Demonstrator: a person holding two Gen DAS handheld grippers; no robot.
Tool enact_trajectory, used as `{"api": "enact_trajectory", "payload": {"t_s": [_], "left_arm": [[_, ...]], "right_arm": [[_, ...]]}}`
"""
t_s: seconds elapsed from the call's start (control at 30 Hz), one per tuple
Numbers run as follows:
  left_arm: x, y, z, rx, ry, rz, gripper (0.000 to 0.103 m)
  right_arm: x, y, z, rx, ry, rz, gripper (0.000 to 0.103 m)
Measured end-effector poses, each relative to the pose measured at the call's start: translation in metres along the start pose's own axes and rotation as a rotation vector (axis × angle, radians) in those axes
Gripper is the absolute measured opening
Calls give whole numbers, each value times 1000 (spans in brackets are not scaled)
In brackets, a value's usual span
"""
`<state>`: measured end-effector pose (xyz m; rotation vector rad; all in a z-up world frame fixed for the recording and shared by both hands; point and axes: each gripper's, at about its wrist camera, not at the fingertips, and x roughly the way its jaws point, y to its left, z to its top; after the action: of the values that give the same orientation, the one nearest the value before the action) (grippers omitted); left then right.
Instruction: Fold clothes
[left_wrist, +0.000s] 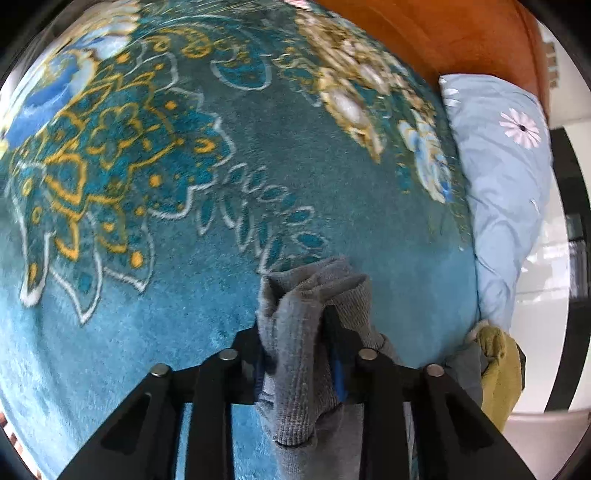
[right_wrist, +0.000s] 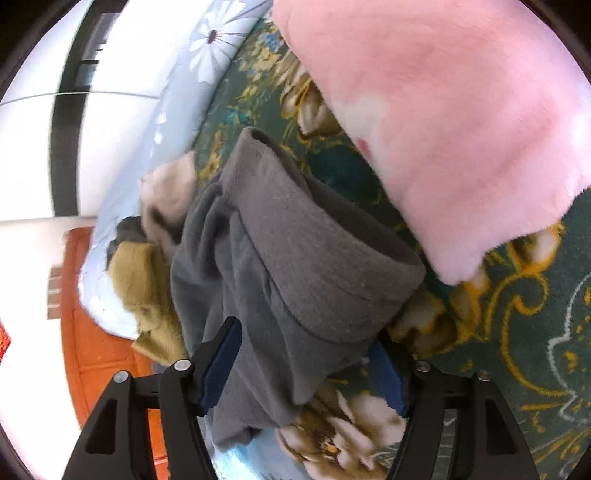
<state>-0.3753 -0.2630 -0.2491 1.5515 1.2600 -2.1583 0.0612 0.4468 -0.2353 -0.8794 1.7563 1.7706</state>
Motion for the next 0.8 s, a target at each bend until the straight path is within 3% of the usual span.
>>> {"api": "enact_trajectory", "payload": {"t_s": [0.07, 0.1, 0.17, 0.27, 0.3, 0.4, 0.47, 0.5, 0.53, 0.63, 0.8], "left_arm": [[-8, -9, 2, -2, -15, 7, 13], [-13, -17, 4, 12, -27, 6, 12], [-33, -36, 8, 57, -49, -41, 12], [-76, -43, 16, 41, -80, -229, 12], [-87, -44, 17, 61, -107, -239, 12], [-87, -33, 14, 139, -131, -124, 12], [-64, -14, 12, 132, -77, -21, 12], [-45, 1, 8, 108, -27, 67, 12], [-33, 13, 5, 86, 3, 121, 12], [-36, 35, -2, 5, -11, 101, 12], [-67, 1, -8, 93, -62, 90, 12]], "right_arm": [[-1, 8, 4, 21, 5, -57, 25], [1, 10, 7, 24, 11, -54, 18], [-21, 31, 16, -23, 17, 7, 14], [-64, 72, 15, -199, -1, 122, 14], [-73, 72, 11, -229, -3, 124, 14], [-84, 59, 0, -285, 17, 100, 14], [-64, 27, -8, -272, 72, 22, 14], [-44, 0, -12, -224, 107, -67, 14], [-34, -14, -14, -178, 127, -86, 14], [-29, -46, -21, -44, 133, -70, 16], [-40, -25, -16, -153, 169, -100, 29]]}}
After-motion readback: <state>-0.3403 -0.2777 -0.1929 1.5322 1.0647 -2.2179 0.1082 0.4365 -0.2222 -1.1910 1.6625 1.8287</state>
